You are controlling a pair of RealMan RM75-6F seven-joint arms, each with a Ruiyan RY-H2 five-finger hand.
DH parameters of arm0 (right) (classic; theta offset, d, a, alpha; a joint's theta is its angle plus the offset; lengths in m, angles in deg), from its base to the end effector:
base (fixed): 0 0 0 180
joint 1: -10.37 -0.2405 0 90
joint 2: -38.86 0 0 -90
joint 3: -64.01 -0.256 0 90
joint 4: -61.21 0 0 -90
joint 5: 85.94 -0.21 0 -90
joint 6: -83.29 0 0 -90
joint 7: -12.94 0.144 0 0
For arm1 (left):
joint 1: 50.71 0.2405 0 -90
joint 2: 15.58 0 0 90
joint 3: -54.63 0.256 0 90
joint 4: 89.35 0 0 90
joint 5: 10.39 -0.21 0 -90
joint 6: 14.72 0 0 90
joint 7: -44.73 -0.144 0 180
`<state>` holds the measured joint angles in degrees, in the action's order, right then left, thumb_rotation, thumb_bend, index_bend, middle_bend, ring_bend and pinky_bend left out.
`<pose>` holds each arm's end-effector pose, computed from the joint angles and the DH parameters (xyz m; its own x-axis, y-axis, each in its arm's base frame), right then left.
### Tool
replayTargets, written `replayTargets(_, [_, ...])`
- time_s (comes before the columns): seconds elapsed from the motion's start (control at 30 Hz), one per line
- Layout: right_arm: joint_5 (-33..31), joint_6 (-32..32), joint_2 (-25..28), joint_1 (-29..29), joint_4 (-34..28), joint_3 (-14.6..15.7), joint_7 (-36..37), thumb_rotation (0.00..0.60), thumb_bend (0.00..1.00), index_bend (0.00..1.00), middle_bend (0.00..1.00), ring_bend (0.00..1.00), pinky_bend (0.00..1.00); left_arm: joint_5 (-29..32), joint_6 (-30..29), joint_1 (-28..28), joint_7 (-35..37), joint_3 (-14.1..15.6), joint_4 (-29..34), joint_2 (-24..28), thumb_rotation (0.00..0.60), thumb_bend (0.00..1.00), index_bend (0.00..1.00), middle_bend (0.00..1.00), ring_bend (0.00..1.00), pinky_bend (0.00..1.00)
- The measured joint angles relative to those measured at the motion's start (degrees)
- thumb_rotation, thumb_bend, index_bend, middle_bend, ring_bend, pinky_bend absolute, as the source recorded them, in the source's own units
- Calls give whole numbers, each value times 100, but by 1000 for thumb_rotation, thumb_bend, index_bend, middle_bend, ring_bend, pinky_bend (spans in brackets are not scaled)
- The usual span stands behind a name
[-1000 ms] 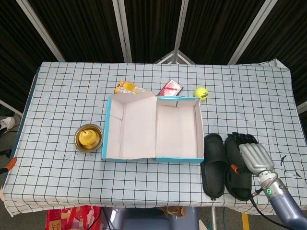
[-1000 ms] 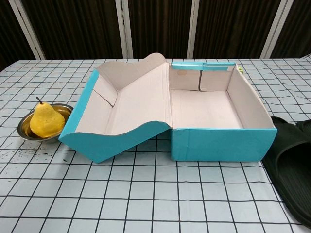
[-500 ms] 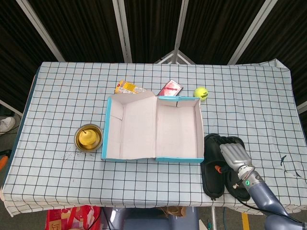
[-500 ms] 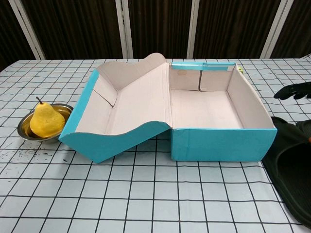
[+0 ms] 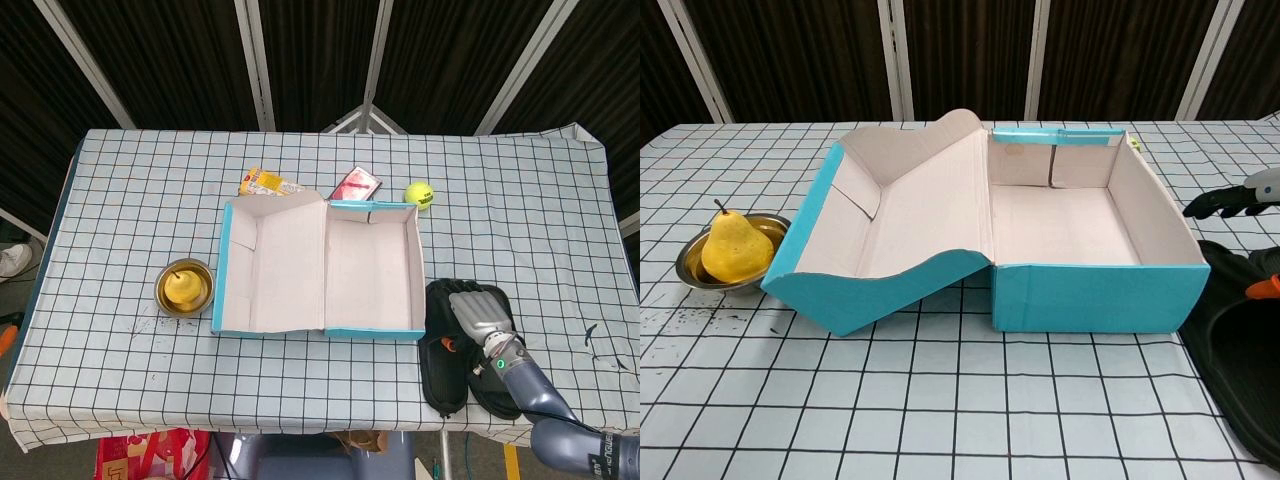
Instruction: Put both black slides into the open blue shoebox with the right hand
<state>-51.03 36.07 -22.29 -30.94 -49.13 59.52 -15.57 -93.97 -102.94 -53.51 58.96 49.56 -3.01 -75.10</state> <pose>-0.2087 -0.2969 0.0774 0.3862 -0.5782 0.7187 -0.9027 -0.0768 0.4234 -0.3392 0.1781 0.2135 0.3324 -0.1008 0.9377 0.9430 0.0533 -0.3285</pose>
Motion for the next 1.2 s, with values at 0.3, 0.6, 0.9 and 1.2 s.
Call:
replayTargets(0.3, [-118,149,-213,-150,406,206,165,600,289,68,68,50,49,90,103,-28,-81,-24,-13,-20,600,359,0,0,0,68])
replayTargets(0.6, [-63,342,-302,-262,688,305,341,600,289,68,68,50,49,112,179,-74,-265,-22,6,-66,600,359,0,0,0,68])
replayTargets(0.9, [-180,513,-380,-540,885,415,301,600,288,169,215,53,1,173,181,-73,-339,-49,0,-92,600,359,0,0,0,68])
replayTargets(1.2, [-247,400,-456,-653,944,508,273,600,289,455,423,156,0,172,183,-76,-309,-56,-22,-99,600,359,0,0,0,68])
